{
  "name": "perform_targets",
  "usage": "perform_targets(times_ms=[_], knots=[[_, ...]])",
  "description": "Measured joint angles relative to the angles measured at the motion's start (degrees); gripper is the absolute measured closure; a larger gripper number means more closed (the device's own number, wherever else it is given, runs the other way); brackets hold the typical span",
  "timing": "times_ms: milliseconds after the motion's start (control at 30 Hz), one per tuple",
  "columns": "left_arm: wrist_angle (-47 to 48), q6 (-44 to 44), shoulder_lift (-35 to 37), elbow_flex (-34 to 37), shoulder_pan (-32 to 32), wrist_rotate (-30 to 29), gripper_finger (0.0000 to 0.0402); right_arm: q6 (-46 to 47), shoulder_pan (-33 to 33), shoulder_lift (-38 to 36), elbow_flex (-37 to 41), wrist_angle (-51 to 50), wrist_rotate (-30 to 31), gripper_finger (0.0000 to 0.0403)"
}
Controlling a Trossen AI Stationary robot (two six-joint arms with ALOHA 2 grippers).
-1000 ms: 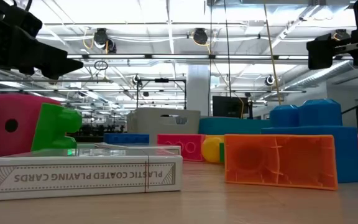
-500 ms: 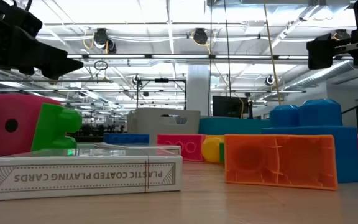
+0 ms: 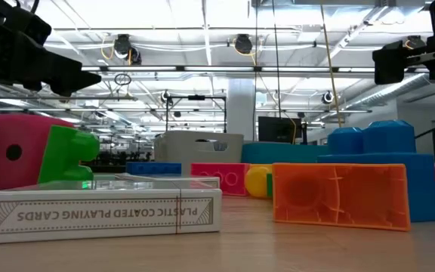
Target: Pick & Place Toys
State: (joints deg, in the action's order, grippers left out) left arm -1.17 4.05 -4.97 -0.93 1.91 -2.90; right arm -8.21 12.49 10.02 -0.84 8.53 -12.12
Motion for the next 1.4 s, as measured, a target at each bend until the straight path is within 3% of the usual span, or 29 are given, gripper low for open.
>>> perform_targets(times_ms=[1167,1400], knots=[[-0.01,0.0,-0.02,0.0,0.01,-0.01,0.0078,0.14,-0.02,0.02,0.0,0.69,-0.04,0.0027],[-0.01,0.0,-0.02,0.0,0.0,-0.01,0.0078,21.5,0.0,0.0,0.04,11.66,-4.6,0.0027]])
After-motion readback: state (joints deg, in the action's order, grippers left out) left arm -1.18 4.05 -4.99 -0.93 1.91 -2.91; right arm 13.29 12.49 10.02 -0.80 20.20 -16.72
